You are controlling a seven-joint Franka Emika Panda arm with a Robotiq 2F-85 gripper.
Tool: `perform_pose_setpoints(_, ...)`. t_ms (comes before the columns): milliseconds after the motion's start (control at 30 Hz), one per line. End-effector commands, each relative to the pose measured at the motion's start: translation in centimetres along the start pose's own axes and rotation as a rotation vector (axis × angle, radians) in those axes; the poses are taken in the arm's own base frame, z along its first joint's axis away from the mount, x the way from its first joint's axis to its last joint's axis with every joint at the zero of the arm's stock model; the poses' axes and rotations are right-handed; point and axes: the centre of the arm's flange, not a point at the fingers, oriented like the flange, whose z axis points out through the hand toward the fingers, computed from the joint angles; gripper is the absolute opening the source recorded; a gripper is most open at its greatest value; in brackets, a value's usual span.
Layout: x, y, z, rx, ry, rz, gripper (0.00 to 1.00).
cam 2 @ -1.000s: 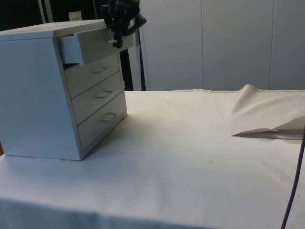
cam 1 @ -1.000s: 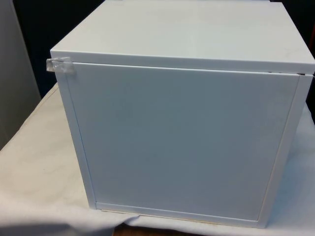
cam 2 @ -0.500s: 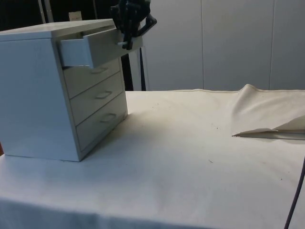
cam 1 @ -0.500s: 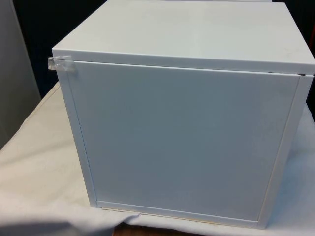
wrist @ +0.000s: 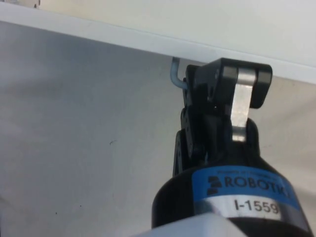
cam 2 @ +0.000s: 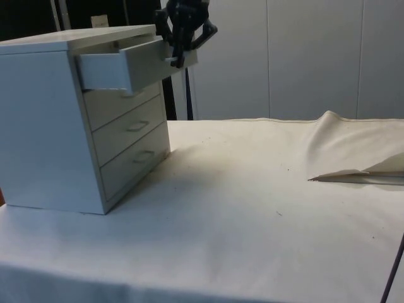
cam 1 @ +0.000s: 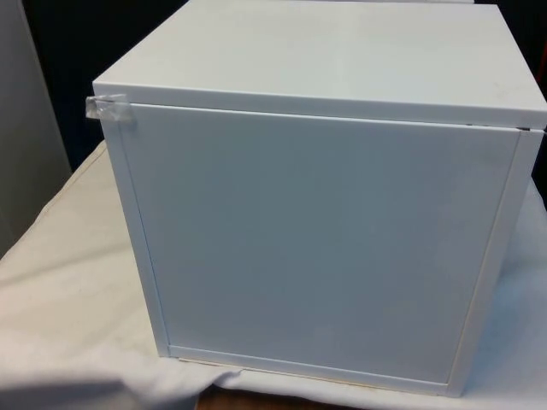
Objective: Open the drawer, then close it.
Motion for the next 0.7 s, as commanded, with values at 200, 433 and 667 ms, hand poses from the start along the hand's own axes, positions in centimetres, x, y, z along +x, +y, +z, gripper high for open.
perform_pose_setpoints(200, 0.7, -1.0, -0.6, 0.047, 0.002, -0.013, 0.0)
perform_pose_setpoints(433, 0.9, -1.6, -0.8, 0.094, 0.005, -0.019, 0.0)
perform_pose_setpoints(667, 1.0, -2.1, -1.0, 0.125, 0.005, -0.021, 0.0)
